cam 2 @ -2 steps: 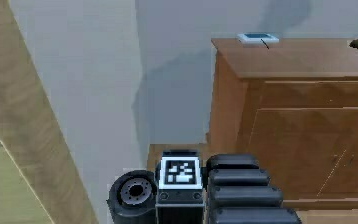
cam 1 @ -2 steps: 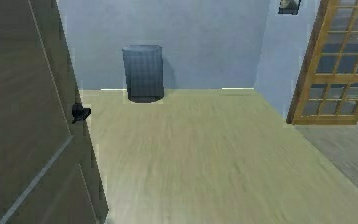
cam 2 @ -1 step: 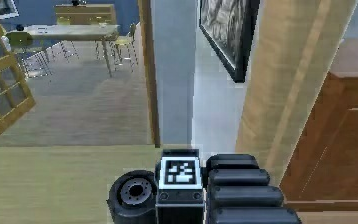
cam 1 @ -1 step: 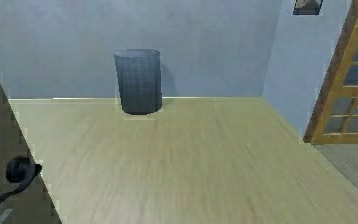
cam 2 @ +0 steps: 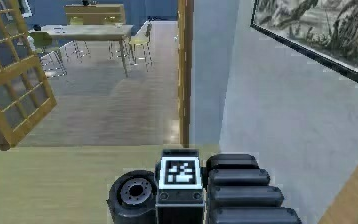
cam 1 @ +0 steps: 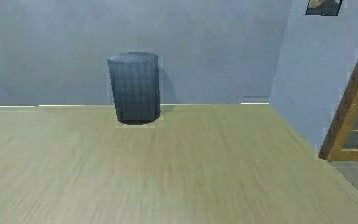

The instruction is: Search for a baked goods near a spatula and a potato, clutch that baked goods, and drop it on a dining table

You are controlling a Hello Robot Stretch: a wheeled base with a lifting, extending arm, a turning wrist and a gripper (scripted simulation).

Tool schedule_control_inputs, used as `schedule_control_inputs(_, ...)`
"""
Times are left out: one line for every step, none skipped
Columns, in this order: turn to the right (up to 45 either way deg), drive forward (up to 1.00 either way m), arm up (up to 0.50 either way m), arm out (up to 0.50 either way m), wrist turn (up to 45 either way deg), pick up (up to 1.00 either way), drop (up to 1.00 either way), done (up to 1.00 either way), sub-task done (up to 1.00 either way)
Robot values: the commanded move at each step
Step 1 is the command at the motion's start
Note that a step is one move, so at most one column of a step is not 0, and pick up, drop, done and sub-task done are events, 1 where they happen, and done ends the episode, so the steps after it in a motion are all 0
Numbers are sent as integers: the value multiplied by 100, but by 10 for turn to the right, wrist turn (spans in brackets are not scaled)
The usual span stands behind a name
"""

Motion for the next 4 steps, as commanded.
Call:
schedule_control_inputs(450, 0, 0, 0, 0, 0, 0, 0, 0)
schedule_control_inputs(180, 0, 0, 0, 0, 0, 0, 0, 0)
schedule_control_inputs(0, 100, 0, 0, 0, 0, 0, 0, 0)
schedule_control_inputs(0, 100, 0, 0, 0, 0, 0, 0, 0)
